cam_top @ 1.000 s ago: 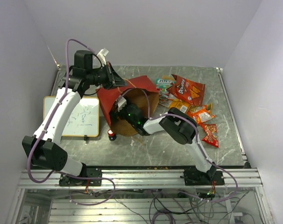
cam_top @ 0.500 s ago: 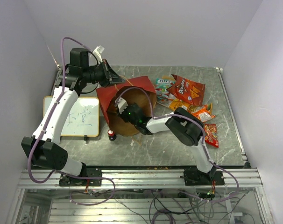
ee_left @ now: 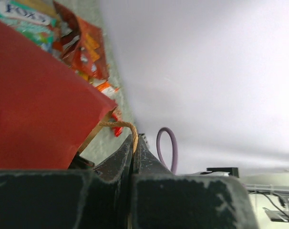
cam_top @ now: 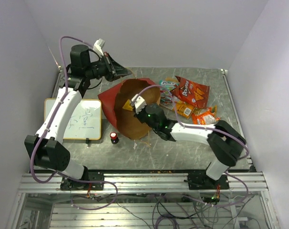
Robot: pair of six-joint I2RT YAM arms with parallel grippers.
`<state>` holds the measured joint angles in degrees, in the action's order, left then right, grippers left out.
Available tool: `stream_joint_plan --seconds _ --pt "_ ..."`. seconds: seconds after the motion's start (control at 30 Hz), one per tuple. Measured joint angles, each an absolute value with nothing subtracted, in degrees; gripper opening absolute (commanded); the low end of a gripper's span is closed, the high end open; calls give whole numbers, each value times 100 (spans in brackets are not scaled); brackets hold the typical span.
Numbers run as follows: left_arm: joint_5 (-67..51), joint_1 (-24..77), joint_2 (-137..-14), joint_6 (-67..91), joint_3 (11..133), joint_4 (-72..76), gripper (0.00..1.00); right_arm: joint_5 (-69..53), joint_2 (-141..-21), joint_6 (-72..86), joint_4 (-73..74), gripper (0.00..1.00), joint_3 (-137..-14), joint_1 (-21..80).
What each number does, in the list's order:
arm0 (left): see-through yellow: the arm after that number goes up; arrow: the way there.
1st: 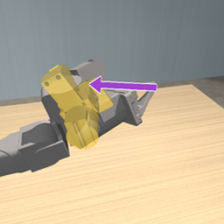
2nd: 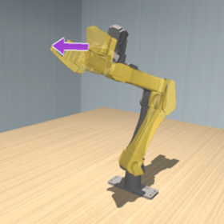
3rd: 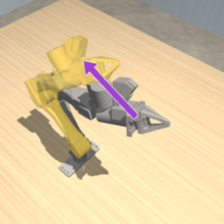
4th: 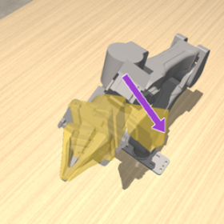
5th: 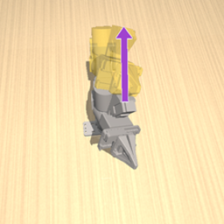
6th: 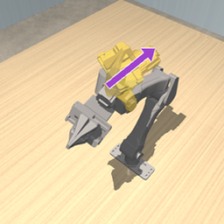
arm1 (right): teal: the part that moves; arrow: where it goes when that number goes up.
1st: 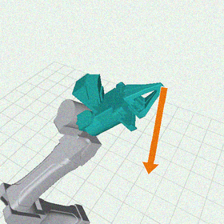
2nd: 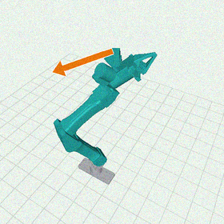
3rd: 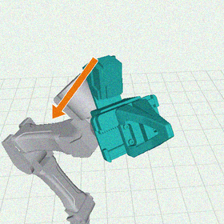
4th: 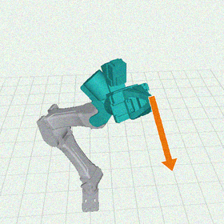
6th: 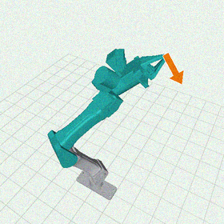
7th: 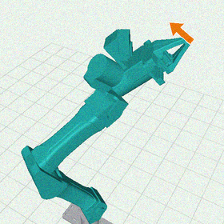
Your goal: Take the snacks out of the paper bag
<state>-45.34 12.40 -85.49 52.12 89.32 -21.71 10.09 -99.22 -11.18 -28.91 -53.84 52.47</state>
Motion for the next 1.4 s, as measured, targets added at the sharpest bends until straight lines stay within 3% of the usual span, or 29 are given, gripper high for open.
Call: stream_joint_plan --seconds 0.33,0.53,0.83,1.1,1.4 --pt "-4740 1219 -8744 8530 8053 1782 7 2220 -7666 -1511 -2661 0 -4947 5247" --pt "-4611 858 -9002 9717 7808 3166 7 2860 -7330 -2174 -3028 0 -5247 5238" --pt "-4449 250 -9159 9011 7426 2112 7 3070 -7258 -2499 -3164 0 -5872 5181" --pt "-4261 -174 -9518 7017 8392 -274 7 3065 -7172 -2644 -3140 0 -5988 5070" --pt "-4021 -856 -9327 5607 8471 -1638 7 3044 -7172 -2058 -2156 0 -6595 4366"
